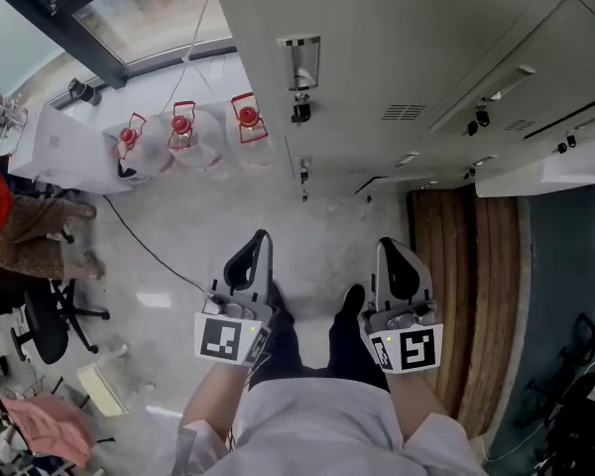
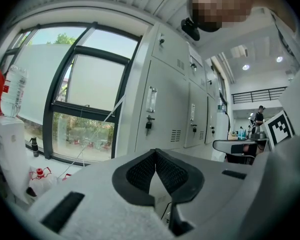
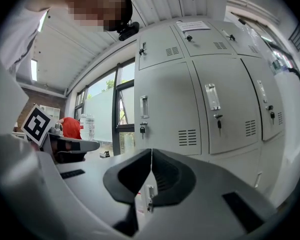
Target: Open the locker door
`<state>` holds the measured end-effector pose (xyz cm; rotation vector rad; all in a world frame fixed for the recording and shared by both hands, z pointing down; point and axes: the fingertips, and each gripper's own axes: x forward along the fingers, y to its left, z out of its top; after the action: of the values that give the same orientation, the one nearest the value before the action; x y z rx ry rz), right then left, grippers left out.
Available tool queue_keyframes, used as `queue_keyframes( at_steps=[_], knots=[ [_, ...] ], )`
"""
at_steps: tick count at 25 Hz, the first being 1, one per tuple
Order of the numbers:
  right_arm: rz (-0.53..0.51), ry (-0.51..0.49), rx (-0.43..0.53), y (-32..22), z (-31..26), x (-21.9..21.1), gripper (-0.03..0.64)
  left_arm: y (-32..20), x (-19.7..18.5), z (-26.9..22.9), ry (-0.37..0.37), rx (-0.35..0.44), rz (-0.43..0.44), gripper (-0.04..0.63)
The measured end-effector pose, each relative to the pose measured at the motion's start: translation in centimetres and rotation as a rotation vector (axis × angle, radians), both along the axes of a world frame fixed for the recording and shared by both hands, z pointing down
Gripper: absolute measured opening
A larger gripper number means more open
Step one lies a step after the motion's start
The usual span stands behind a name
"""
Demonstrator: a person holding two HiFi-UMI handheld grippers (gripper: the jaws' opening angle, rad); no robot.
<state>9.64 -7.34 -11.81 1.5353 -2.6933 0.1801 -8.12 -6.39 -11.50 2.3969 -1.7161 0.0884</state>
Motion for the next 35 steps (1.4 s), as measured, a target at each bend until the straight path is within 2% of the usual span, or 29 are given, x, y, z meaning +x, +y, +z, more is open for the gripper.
queue_keyframes(
  at_steps=[8, 14, 18, 23, 35],
  knots=[
    [-0.028, 0.031, -0.046, -0.2, 7.9, -0.6, 0.014, -0.5, 0.2, 7.8, -0.005, -0.075, 0.003, 0.009],
    [-0.033, 0.042, -0.080, -0.1, 13.7, -1.0, 0.014, -0.8, 1.2, 13.2, -0.009, -0.078, 0.023, 0.009],
    [-0.036, 0.048, -0.109, -0.1, 17.7, -1.1, 0.014, -0.8, 1.2, 17.5, -0.033, -0.117, 0.022, 0.009],
    [-0.021, 0.050, -0.144, 0.0, 22.4, -0.8, 0.014, -0.5, 0.8, 22.1, -0.050, -0.128, 0.011, 0.009],
    [-0.036, 0.050, -0.159, 1.8, 32.0, -1.5, 0.014, 2.7, 1.1, 31.8, -0.067, -0.170, 0.005, 0.009]
  ],
)
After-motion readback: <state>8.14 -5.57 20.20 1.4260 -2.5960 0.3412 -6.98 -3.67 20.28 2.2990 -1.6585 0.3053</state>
